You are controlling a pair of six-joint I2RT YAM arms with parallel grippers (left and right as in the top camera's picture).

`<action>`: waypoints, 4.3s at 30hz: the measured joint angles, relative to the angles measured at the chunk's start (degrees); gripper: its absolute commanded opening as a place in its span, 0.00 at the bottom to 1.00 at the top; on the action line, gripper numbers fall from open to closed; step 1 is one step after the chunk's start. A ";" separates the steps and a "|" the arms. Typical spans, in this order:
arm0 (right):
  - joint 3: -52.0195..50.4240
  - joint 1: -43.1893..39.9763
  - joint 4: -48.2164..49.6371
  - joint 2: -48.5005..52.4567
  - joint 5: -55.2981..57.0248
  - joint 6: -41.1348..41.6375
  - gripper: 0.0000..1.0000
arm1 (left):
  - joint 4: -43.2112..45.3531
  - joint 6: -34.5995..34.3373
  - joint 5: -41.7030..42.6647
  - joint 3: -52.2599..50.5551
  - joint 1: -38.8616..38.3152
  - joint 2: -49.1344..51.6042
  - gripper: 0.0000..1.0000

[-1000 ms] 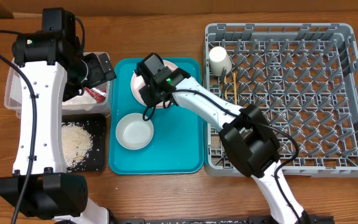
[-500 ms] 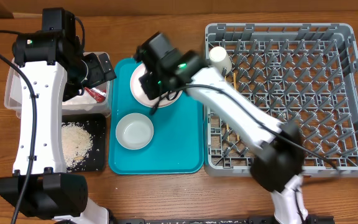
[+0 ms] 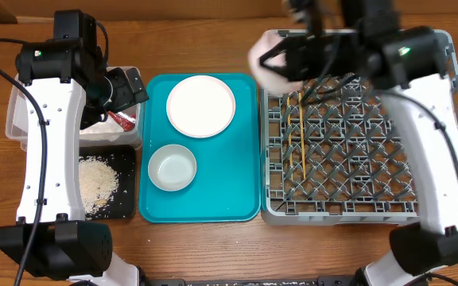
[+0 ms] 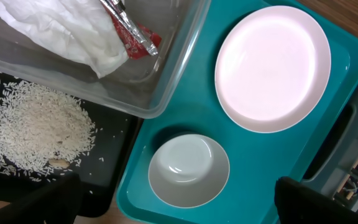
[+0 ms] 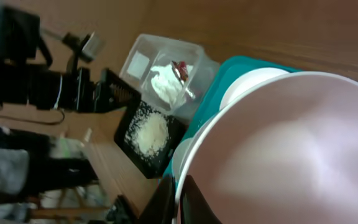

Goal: Sort waste into correct bins and load items into the dishwasher
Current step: 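Carry the pink bowl into the rack and release it upside down, then reach the right gripper to the grey-green bowl on the teal tray, then grasp the grey-green bowl rim with the right gripper and lift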

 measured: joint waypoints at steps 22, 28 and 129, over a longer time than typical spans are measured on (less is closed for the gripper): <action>-49.03 -16.59 62.40 1.46 -30.36 20.26 0.04 | 0.00 0.00 0.00 0.00 0.00 0.00 1.00; -50.12 -11.96 64.78 1.46 -26.91 26.49 0.04 | 0.00 0.00 0.00 0.00 0.00 0.00 1.00; -48.06 45.75 54.77 12.15 42.07 -16.46 0.04 | -0.02 0.00 0.02 0.00 0.00 0.00 1.00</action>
